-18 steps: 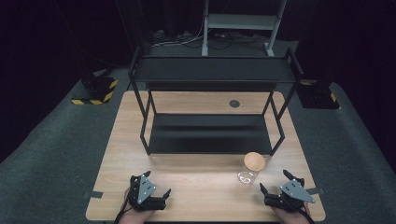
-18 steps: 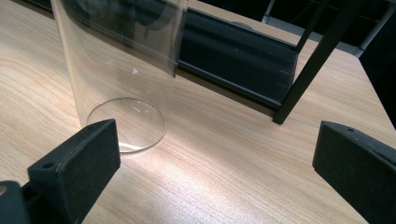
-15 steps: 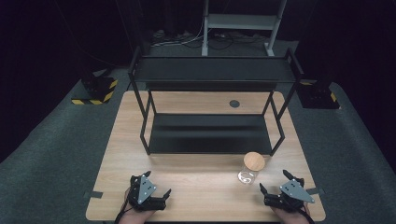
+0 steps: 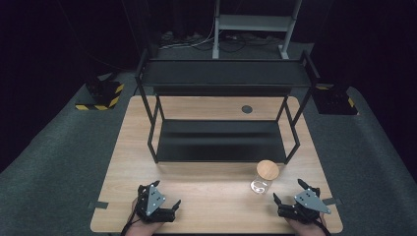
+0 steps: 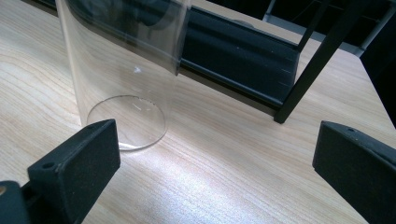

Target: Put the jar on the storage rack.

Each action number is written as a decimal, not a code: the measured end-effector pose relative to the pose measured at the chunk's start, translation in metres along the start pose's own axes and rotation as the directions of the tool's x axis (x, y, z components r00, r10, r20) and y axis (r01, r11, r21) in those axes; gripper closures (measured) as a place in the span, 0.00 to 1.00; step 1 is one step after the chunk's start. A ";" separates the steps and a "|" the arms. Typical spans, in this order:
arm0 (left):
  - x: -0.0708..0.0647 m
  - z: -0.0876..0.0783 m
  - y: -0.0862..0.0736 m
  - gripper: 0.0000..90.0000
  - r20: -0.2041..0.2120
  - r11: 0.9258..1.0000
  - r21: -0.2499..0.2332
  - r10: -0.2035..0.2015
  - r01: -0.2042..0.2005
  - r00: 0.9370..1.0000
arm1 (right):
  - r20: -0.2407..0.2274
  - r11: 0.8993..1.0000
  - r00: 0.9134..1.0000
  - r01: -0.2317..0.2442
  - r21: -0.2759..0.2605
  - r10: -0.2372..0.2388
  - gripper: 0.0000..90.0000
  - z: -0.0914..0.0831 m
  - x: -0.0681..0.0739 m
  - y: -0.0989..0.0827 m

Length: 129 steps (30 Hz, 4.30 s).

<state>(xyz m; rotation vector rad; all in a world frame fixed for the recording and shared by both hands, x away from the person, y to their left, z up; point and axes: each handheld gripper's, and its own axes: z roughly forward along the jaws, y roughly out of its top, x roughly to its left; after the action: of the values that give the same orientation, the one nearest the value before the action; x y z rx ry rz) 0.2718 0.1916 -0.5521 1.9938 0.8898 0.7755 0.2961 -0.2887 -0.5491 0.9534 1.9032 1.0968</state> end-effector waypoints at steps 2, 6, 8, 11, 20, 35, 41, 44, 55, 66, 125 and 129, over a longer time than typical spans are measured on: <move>0.000 0.000 0.000 0.01 0.000 1.000 0.000 0.005 -0.005 1.000 | 0.000 1.000 1.000 0.001 0.003 -0.001 0.00 0.000 0.000 0.000; 0.000 0.000 0.000 0.02 0.001 1.000 -0.001 0.006 -0.006 1.000 | 0.000 1.000 1.000 -0.002 0.005 0.002 0.00 0.000 0.000 0.000; 0.000 0.000 0.000 0.01 0.001 1.000 -0.002 0.004 -0.004 1.000 | 0.003 1.000 1.000 -0.008 0.003 0.008 0.00 0.000 -0.001 0.000; 0.000 0.000 0.000 0.01 0.001 1.000 -0.002 0.005 -0.005 1.000 | 0.004 1.000 1.000 -0.012 0.002 0.012 0.00 0.000 -0.001 0.000; -0.001 0.000 0.000 0.01 0.002 1.000 -0.001 0.014 -0.014 1.000 | 0.010 0.999 0.999 -0.032 -0.001 0.032 0.00 -0.004 -0.005 0.001; -0.002 0.000 0.000 0.01 0.004 1.000 0.004 0.025 -0.025 1.000 | 0.005 0.999 1.000 -0.031 -0.027 0.031 0.00 -0.012 -0.001 0.009; -0.003 0.001 0.000 0.02 0.005 0.999 0.007 0.034 -0.034 0.999 | 0.000 0.999 0.999 -0.032 -0.041 0.032 0.00 -0.014 0.001 0.013; -0.003 0.001 0.000 0.02 0.006 0.999 0.008 0.035 -0.035 0.999 | -0.002 0.998 1.000 -0.031 -0.046 0.031 0.00 -0.015 0.003 0.014; -0.003 0.001 0.001 0.01 0.009 0.999 0.009 0.035 -0.035 0.999 | -0.015 0.998 0.999 -0.034 -0.061 0.033 0.00 -0.017 0.007 0.019; -0.003 0.001 0.001 0.01 0.012 0.999 0.010 0.038 -0.038 0.999 | -0.036 0.996 0.998 -0.050 -0.077 0.048 0.00 -0.019 0.011 0.023; -0.004 0.001 0.001 0.01 0.016 0.999 0.014 0.050 -0.051 0.999 | -0.093 0.989 0.992 -0.098 -0.112 0.088 0.00 -0.005 0.037 0.037; -0.004 0.001 0.001 0.01 0.016 0.999 0.011 0.051 -0.051 0.999 | -0.091 0.989 0.992 -0.101 -0.112 0.091 0.00 -0.003 0.038 0.038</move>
<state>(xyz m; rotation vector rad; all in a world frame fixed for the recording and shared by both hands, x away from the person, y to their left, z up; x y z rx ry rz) 0.2702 0.1874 -0.5529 2.0369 0.8395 0.7838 0.2853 -0.2436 -0.5227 0.9547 1.8545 1.3094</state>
